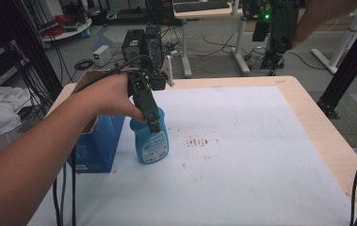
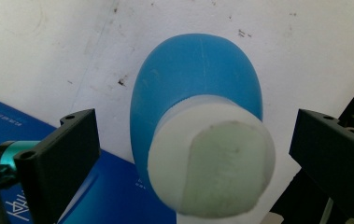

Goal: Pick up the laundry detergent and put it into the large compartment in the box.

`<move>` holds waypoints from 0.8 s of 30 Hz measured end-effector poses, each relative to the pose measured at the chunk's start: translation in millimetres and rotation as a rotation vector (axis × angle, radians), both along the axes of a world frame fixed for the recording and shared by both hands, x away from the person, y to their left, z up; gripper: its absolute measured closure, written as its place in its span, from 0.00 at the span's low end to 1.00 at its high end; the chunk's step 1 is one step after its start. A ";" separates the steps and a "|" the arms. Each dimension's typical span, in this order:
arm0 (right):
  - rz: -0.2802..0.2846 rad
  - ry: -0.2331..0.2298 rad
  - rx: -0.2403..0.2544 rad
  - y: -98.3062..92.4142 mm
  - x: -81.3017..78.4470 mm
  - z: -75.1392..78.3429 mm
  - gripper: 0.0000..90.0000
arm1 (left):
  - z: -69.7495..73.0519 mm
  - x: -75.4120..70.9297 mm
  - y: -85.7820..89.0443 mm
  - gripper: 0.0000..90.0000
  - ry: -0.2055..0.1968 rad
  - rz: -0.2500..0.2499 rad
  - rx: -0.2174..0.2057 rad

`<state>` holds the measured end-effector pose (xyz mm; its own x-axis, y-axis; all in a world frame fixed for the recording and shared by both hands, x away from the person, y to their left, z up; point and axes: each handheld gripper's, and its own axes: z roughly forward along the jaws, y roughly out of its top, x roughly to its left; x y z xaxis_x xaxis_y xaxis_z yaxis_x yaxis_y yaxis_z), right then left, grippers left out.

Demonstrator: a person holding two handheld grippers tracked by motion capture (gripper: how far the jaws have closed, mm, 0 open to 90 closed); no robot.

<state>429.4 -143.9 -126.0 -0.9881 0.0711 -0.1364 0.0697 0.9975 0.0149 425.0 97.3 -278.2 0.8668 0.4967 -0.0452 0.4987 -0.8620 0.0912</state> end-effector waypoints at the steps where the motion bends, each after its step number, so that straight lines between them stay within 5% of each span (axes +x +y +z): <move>1: 0.000 0.000 0.000 0.4 0.2 -0.5 0.03 | -1.5 -0.1 -0.4 0.02 0.001 0.004 0.000; 13: -0.008 0.012 -0.005 0.6 3.1 -7.7 0.03 | -17.8 2.4 -6.6 0.02 -0.003 -0.004 0.027; 24: -0.006 0.014 -0.003 1.8 5.5 -8.8 0.03 | -18.8 0.5 -8.4 0.03 -0.028 -0.017 0.041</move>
